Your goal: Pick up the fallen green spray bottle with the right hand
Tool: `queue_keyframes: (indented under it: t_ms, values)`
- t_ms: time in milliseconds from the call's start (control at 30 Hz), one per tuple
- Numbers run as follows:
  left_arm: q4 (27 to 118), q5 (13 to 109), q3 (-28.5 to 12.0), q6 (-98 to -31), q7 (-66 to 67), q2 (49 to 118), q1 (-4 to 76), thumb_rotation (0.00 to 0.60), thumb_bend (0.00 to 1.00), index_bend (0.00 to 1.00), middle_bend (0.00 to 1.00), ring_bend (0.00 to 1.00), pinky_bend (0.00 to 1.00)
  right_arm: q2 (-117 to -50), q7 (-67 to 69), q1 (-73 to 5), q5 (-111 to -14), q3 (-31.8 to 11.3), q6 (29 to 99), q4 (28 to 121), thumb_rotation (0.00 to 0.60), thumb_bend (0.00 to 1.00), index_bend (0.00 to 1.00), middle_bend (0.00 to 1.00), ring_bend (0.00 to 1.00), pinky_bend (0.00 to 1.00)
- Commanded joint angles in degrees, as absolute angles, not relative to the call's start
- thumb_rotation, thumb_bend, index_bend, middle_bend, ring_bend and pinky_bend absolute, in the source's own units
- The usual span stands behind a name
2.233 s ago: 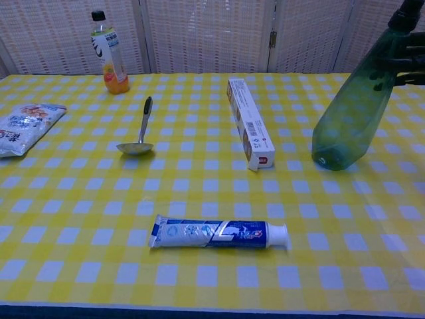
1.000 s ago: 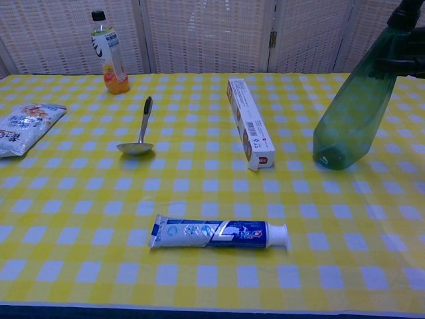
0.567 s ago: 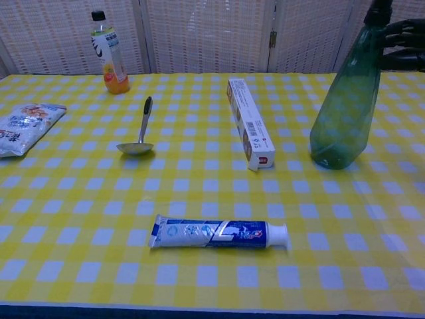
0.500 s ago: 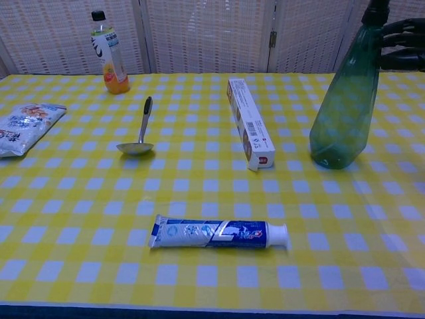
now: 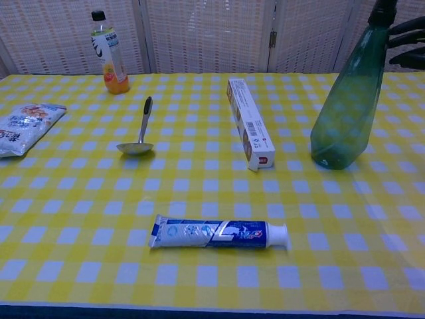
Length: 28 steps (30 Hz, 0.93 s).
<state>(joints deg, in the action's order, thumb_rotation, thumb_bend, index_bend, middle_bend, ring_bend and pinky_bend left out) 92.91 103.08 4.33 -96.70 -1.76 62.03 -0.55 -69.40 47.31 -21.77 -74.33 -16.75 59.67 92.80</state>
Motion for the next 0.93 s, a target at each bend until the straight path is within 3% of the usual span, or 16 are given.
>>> queue_keyframes:
  t_ms: [33,167,300,500,667,933]
  values:
    - [92.89,103.05,4.31,-96.75,-1.84,62.01,-0.57,0.503,0.39,0.0,0.13,0.11,0.0,-66.61,49.06,-18.49,-77.14,-14.34,62.77,94.38,0.6,0.33,0.26,0.23,0.25,0.08]
    - [92.96,103.04,4.21,-96.96,-1.64,62.02,-0.65,0.502,0.39,0.0,0.13,0.11,0.0,-63.79,51.63,-11.68,-83.06,-10.66,72.75,94.0,0.6,0.33,0.24,0.2,0.22,0.04]
    - [93.06,102.96,4.17,-96.86,-1.02,62.17,-0.7,0.503,0.39,0.0,0.13,0.11,0.0,-63.5,47.09,-5.26,-89.71,-6.3,83.96,88.05,0.6,0.33,0.22,0.16,0.16,0.0]
    - [93.12,103.03,4.08,-96.12,0.88,62.76,-0.5,0.499,0.39,0.0,0.13,0.1,0.0,-63.97,25.57,1.84,-95.61,-0.66,93.11,80.05,0.6,0.33,0.13,0.06,0.12,0.0]
    - [93.17,103.19,4.15,-95.17,2.05,63.24,-0.13,0.502,0.39,0.0,0.13,0.1,0.0,-65.29,-1.2,6.7,-91.64,0.97,93.57,82.77,0.6,0.33,0.01,0.0,0.02,0.0]
    - [93.71,103.18,4.31,-95.23,3.86,63.43,-0.5,0.502,0.39,0.0,0.13,0.1,0.0,-63.6,-4.01,7.49,-92.71,2.78,93.11,87.69,0.6,0.33,0.0,0.0,0.0,0.0]
